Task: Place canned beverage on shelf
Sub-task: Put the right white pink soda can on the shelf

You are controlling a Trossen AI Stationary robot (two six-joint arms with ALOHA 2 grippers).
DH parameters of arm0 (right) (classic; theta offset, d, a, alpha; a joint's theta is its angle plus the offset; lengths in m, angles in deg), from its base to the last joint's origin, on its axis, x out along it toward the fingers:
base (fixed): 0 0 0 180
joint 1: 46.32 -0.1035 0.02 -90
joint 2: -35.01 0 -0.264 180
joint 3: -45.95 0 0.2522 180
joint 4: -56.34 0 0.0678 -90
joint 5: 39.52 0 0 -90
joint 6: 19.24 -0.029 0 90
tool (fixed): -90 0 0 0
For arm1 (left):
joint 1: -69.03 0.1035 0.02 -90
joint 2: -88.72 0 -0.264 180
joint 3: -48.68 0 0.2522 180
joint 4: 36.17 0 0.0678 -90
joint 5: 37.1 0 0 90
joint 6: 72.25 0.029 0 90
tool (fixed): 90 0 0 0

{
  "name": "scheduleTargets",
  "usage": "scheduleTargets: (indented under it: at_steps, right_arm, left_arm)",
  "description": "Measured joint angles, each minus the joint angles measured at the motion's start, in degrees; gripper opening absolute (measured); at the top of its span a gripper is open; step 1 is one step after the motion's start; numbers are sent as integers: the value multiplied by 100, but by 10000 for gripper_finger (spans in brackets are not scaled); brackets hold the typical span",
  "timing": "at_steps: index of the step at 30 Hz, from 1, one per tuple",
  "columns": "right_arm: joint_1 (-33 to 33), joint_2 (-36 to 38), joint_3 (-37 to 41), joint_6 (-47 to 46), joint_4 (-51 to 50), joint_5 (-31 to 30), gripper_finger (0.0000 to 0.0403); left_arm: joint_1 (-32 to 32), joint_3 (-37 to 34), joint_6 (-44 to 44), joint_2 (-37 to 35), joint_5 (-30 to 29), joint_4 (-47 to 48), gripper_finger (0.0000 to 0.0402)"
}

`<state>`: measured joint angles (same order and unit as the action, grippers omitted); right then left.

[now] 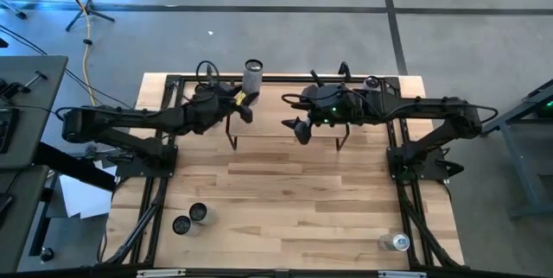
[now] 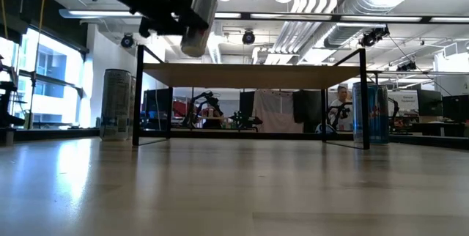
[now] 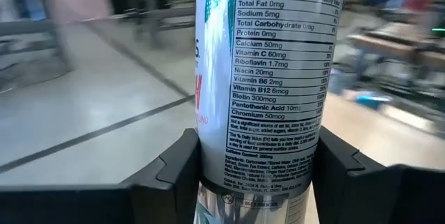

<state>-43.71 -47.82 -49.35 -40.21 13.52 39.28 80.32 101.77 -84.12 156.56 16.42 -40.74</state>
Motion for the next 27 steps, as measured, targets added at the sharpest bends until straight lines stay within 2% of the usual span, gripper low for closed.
scheduleTargets:
  at_steps: [5,10,16,19,27]
  right_arm:
    - [0,0,-13,-2,62,-33,303]
    - [0,0,-13,24,57,-33,303]
    - [23,70,-13,113,45,-265,303]
    - [42,201,-15,175,44,-328,303]
    - [42,451,-24,195,-38,-429,303]
  left_arm:
    - [-74,72,-463,227,-469,-165,161]
    - [-345,457,-645,419,-984,44,161]
    - [-753,1131,-1087,914,-2485,1046,161]
    - [-852,1312,-1477,1238,-3133,1038,161]
    - [-782,1557,-2403,2117,-3266,1057,161]
